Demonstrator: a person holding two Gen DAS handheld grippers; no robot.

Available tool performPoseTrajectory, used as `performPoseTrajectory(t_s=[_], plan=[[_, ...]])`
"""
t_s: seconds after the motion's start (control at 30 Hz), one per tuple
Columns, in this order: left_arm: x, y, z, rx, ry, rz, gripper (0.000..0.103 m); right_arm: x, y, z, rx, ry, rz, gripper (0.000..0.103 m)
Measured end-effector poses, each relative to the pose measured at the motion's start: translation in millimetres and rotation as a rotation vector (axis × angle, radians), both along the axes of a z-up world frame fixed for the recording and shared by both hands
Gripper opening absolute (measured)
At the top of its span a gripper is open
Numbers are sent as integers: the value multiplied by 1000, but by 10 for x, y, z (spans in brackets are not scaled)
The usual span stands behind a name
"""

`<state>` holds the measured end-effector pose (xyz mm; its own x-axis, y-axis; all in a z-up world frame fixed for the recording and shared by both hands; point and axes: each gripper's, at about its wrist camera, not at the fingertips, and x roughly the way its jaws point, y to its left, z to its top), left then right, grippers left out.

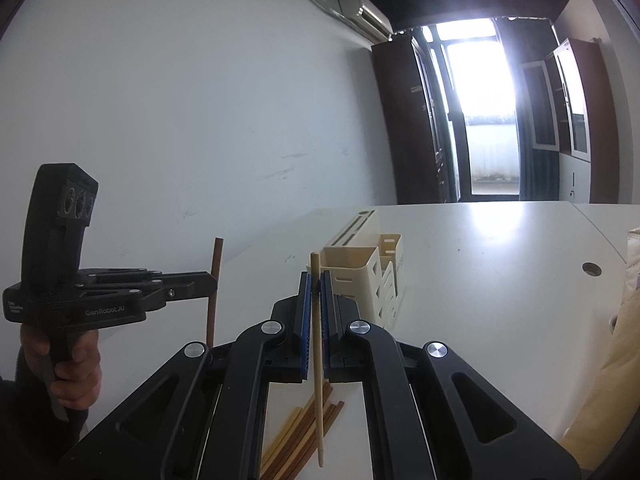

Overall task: Organize utensils
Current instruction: 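Lift both held chopsticks upright and carry them over the cream utensil holder, then lower both chopsticks into the holder and open both tools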

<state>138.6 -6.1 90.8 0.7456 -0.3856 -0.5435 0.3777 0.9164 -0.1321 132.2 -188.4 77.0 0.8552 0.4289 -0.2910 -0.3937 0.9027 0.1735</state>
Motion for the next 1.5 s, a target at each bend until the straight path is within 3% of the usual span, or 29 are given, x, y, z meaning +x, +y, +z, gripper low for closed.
performPoseTrajectory(t_s=[0.37,1.03,1.3,1.5], plan=[[123,-71,483,7,-110,-8,6,239,-20,280,-19,-66,-5,5],[690,-249,1049,-2,-280,39,6,857,-12,781,-17,-218,3,5],[1027,-255,1061,-44,-307,66,6,1185,5,815,14,-257,6,5],[1316,-240,959,-68,-275,109,6,1378,-1,711,59,-275,-9,5]])
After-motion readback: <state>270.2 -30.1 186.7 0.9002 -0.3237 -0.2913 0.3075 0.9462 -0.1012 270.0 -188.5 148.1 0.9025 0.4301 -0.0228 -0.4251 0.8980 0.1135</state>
